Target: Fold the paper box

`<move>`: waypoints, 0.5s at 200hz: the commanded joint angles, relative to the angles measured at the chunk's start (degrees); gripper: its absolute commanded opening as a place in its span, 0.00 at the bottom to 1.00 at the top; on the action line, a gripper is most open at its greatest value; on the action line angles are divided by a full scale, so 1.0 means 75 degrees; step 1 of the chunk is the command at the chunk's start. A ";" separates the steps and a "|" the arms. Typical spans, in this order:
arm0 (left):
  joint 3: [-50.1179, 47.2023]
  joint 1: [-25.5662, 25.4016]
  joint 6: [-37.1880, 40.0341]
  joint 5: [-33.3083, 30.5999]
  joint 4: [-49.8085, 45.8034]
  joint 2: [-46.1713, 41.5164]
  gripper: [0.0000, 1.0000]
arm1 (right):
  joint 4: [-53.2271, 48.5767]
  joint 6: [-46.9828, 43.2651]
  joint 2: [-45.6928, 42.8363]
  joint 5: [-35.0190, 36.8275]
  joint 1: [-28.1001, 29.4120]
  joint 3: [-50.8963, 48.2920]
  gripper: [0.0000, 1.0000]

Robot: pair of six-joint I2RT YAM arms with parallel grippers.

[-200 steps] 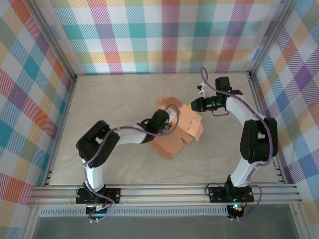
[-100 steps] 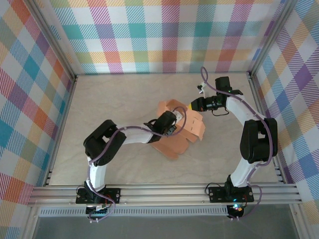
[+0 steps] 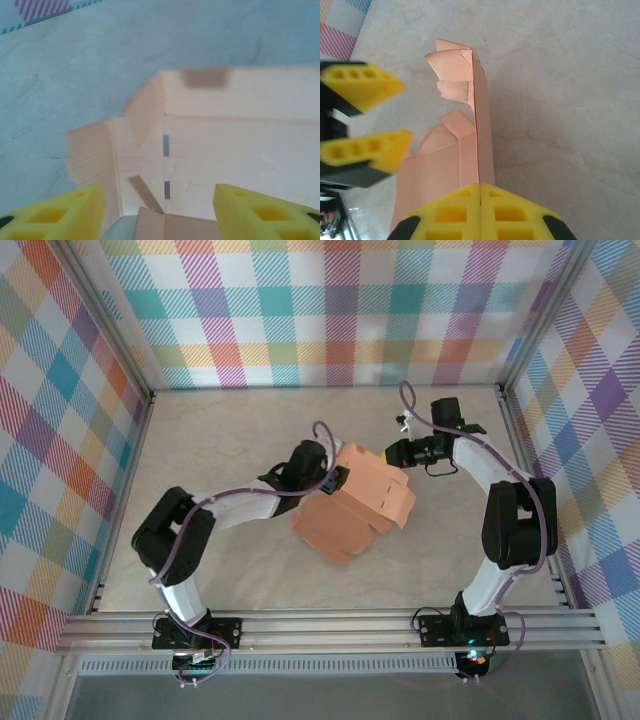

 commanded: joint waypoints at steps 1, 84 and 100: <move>-0.0305 0.0282 -0.1660 0.1099 0.0059 -0.0669 0.66 | 0.0476 0.0262 -0.0444 0.0259 0.0029 -0.0306 0.00; -0.1400 0.0100 -0.3816 0.2385 0.0085 -0.0915 0.50 | 0.3721 0.1632 -0.1634 0.1615 0.0259 -0.2384 0.00; -0.1410 0.0088 -0.3837 0.2459 0.0049 -0.0636 0.42 | 0.3863 0.1597 -0.1741 0.1748 0.0259 -0.2549 0.00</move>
